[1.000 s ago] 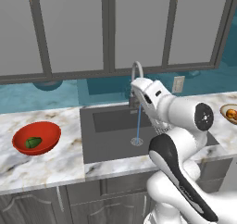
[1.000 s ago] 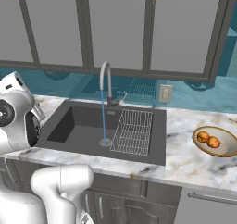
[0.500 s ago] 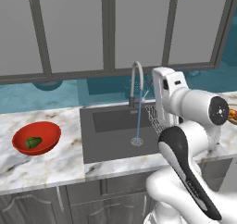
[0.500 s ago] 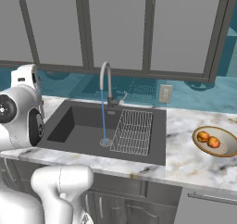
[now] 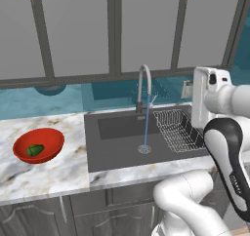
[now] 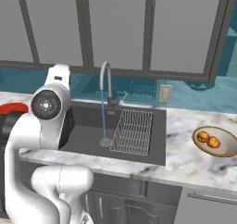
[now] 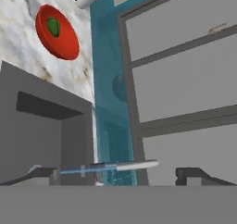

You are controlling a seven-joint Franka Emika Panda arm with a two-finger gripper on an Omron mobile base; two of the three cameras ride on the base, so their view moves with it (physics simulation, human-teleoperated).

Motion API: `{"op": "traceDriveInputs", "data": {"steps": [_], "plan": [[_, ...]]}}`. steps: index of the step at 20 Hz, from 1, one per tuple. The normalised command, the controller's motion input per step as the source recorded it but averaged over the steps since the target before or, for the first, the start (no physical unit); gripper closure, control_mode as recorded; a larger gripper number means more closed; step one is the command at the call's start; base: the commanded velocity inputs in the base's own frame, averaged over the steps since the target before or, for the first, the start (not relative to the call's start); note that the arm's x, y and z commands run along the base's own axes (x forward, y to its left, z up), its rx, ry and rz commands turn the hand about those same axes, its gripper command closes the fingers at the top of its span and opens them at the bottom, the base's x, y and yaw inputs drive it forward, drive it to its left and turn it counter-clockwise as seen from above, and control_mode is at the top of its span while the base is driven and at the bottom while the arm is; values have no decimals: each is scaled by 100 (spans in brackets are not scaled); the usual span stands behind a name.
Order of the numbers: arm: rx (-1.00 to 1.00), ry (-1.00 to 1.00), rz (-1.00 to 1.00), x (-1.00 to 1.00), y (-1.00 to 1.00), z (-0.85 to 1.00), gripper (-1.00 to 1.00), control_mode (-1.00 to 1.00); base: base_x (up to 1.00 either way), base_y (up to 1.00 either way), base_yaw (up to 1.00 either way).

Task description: Pick the peachs from the sink and place them in one bowl. Place the avocado in the other bowl. Then turn off the sink faucet.

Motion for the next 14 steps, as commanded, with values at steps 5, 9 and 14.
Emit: {"op": "traceDriveInputs", "data": {"steps": [5,9,14], "plan": [[28,5,0,0,-81,-26,-100,-100,0,0,0],[28,0,0,0,-71,-20,-100,-100,0,0,0],[25,7,0,0,-55,-15,-100,-100,0,0,0]]}}
